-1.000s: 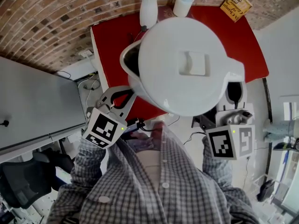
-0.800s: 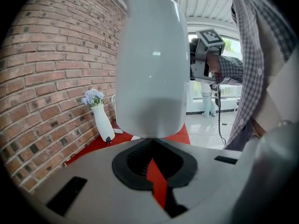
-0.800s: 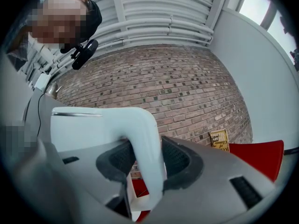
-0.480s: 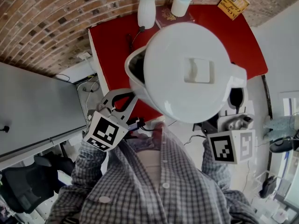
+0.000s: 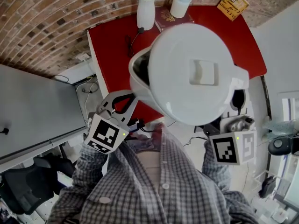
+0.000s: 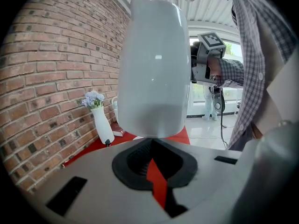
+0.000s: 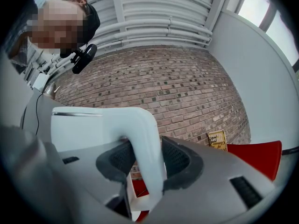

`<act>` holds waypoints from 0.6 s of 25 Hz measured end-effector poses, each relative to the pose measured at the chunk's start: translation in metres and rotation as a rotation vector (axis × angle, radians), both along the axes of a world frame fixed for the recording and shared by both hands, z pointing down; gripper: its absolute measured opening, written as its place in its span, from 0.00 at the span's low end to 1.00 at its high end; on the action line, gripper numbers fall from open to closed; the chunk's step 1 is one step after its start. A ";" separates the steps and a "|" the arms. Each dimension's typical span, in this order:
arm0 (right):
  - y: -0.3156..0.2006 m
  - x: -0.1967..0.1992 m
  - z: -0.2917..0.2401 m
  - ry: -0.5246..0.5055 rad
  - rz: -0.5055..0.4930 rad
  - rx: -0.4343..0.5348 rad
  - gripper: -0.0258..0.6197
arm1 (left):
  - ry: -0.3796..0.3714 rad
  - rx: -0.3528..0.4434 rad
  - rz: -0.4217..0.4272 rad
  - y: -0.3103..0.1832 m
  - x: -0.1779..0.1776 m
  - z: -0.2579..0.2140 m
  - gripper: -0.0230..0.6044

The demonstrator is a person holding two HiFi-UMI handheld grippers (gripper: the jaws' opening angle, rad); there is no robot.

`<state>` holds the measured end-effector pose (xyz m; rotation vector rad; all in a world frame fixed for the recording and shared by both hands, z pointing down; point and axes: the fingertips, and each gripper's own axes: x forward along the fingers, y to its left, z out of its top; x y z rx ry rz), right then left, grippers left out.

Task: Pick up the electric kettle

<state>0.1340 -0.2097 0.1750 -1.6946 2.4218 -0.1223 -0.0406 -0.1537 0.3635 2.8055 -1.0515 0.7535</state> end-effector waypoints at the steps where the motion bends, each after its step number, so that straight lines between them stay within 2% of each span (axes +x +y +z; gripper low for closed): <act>1: 0.000 0.000 0.000 0.001 0.000 0.001 0.29 | 0.000 0.000 -0.001 0.000 0.000 0.000 0.04; 15: 0.003 -0.001 -0.005 0.011 -0.006 0.015 0.29 | 0.004 -0.007 0.003 0.001 0.001 -0.002 0.04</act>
